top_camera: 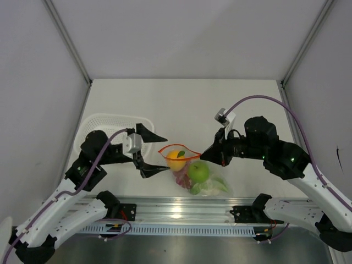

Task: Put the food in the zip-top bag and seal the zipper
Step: Zip the zipper food storage bag at the center of the board.

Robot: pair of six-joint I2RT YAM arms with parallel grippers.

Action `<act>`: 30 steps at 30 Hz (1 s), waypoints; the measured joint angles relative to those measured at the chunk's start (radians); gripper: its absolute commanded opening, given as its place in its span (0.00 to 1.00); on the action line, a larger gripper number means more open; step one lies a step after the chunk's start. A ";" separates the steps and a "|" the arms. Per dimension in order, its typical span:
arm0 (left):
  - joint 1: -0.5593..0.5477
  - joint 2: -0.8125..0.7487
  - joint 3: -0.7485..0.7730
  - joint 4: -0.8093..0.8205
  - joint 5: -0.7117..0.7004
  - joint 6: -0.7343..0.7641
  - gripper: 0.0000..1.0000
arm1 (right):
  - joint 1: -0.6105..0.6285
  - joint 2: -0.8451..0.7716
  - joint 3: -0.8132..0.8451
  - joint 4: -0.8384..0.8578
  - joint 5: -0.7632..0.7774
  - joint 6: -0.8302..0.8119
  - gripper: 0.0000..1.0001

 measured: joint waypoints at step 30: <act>-0.177 0.356 0.130 -0.131 0.251 0.222 1.00 | 0.127 0.002 -0.009 0.023 -0.079 -0.003 0.00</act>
